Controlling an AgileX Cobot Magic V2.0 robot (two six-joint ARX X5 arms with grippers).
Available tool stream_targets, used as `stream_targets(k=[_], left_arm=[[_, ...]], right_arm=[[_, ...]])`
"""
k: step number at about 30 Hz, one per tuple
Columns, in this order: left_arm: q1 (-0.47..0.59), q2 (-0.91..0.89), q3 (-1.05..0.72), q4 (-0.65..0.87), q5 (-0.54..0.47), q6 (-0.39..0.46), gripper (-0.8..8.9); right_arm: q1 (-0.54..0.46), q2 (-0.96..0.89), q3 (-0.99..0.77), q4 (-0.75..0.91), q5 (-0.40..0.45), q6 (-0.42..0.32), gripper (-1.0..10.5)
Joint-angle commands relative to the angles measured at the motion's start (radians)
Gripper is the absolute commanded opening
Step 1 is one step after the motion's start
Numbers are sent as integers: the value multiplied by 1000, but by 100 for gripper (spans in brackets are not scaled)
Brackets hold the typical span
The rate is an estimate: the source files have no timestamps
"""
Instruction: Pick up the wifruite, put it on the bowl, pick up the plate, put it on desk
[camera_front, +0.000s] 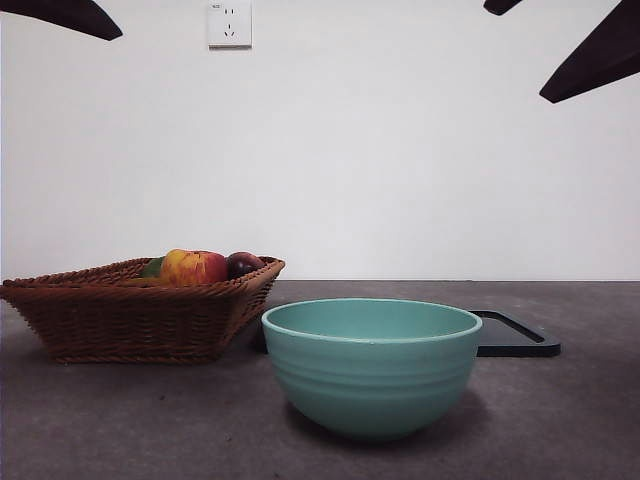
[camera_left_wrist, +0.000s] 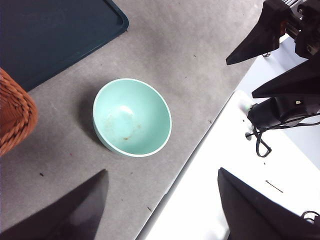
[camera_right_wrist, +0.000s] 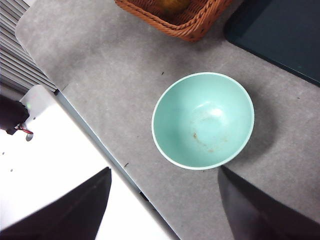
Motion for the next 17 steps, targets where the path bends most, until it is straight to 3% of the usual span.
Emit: stream_targets(k=[1, 8, 10, 14, 17], left_arm=[[-5, 5, 13, 7, 5, 16, 343], [-5, 6, 13, 7, 5, 16, 333], [-5, 6, 13, 7, 5, 16, 261], [-5, 5, 13, 7, 5, 16, 19], [-5, 6, 13, 7, 5, 15, 9]], right_arm=[[10, 7, 14, 6, 1, 11, 337], [10, 7, 14, 6, 1, 10, 320], [10, 7, 14, 5, 1, 10, 242], [10, 7, 14, 5, 1, 0, 3], [10, 7, 14, 6, 1, -7, 6]])
